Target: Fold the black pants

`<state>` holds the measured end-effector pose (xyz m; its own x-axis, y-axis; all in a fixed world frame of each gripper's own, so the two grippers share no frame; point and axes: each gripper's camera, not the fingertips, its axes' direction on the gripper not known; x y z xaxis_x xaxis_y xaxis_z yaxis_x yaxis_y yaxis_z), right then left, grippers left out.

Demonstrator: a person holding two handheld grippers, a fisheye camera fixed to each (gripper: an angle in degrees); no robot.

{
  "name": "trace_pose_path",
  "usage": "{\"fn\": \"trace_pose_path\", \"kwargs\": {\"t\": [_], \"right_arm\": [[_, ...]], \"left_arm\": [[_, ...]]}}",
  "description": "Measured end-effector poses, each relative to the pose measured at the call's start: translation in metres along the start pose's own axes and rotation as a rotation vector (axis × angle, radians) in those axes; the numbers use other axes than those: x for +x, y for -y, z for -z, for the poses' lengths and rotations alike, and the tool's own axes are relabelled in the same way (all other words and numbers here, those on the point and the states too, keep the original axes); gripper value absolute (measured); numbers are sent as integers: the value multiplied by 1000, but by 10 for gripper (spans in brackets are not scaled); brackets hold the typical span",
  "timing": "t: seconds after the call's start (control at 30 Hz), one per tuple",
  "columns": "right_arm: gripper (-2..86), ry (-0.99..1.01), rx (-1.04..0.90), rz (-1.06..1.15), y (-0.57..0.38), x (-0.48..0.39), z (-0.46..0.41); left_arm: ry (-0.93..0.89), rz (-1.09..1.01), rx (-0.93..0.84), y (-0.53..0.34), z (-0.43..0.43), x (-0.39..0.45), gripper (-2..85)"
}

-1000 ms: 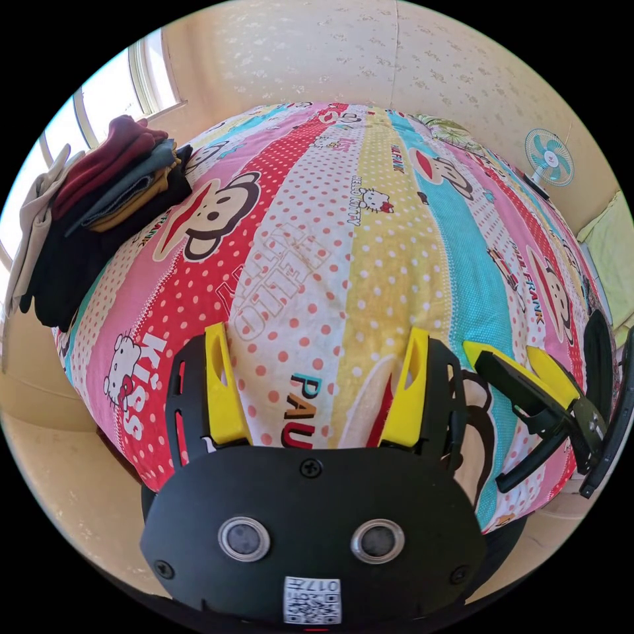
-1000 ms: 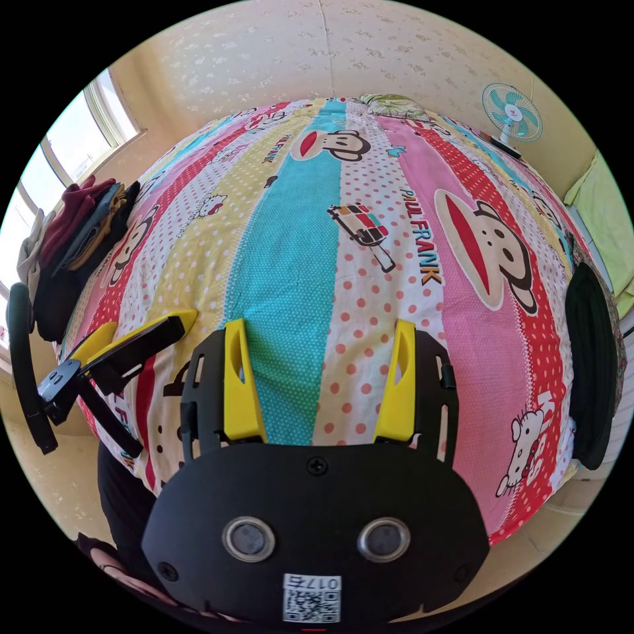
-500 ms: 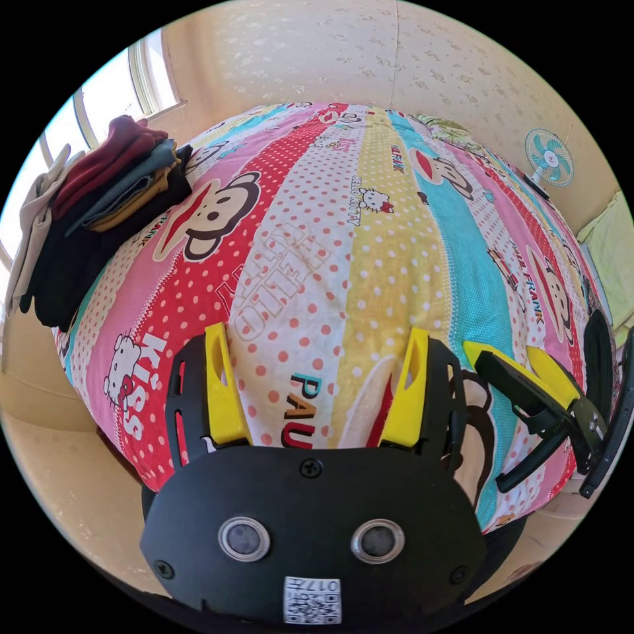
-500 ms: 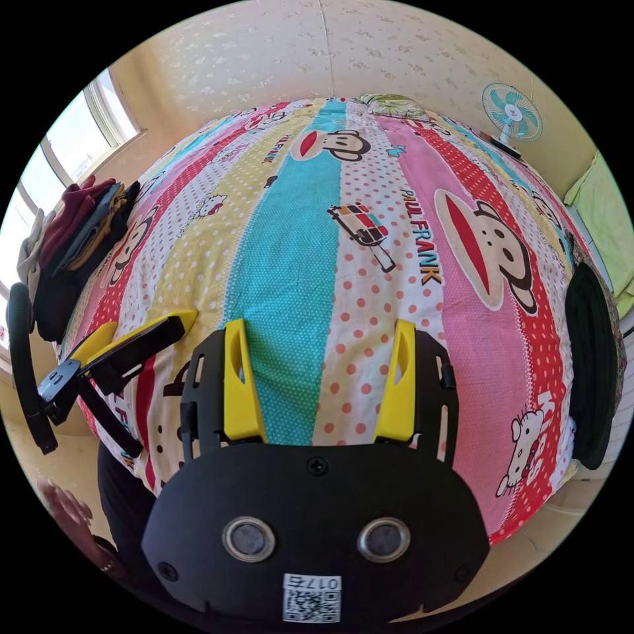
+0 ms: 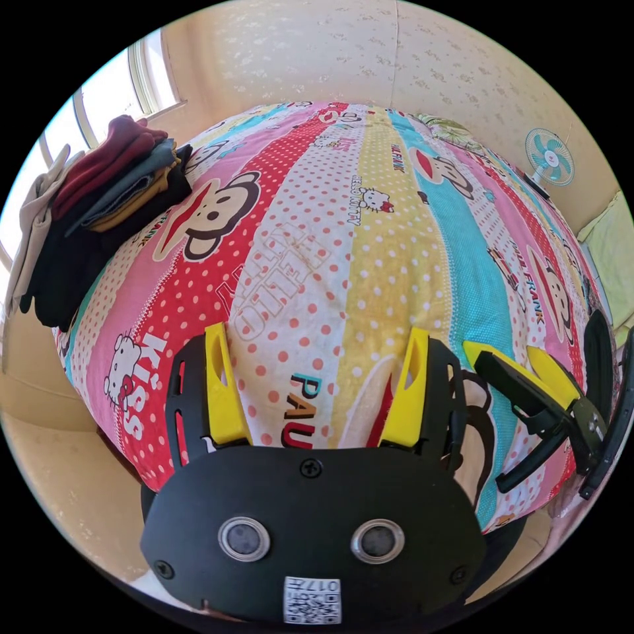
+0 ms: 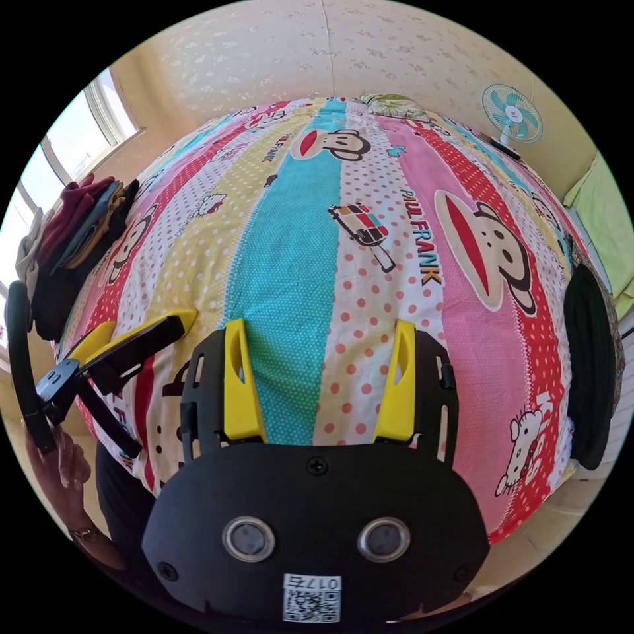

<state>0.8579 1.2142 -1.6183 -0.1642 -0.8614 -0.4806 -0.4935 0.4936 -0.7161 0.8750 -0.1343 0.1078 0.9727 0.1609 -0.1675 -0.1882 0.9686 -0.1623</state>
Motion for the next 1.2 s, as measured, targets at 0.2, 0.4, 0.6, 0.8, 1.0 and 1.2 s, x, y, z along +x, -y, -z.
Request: {"fn": "trace_pose_path", "kwargs": {"t": [0.2,0.4,0.6,0.8,1.0,1.2], "right_arm": [[282,5,2,-1,-2,2,0],[283,-5,-5,0,-2,0,0],[284,-11,-9,1,-2,-2,0],[285,-24,-3,3,-2,-8,0],[286,-40,-4,8,0,-17,0],[289,-61,-2,16,4,-30,-1]], "left_arm": [[1,-1,1,-1,1,2,349],[4,-1,3,-2,3,4,349],[9,-1,3,-6,7,9,349],[11,-3,7,-11,14,15,349],[20,2,16,-19,23,22,348],[33,-1,5,-26,34,33,349]]}}
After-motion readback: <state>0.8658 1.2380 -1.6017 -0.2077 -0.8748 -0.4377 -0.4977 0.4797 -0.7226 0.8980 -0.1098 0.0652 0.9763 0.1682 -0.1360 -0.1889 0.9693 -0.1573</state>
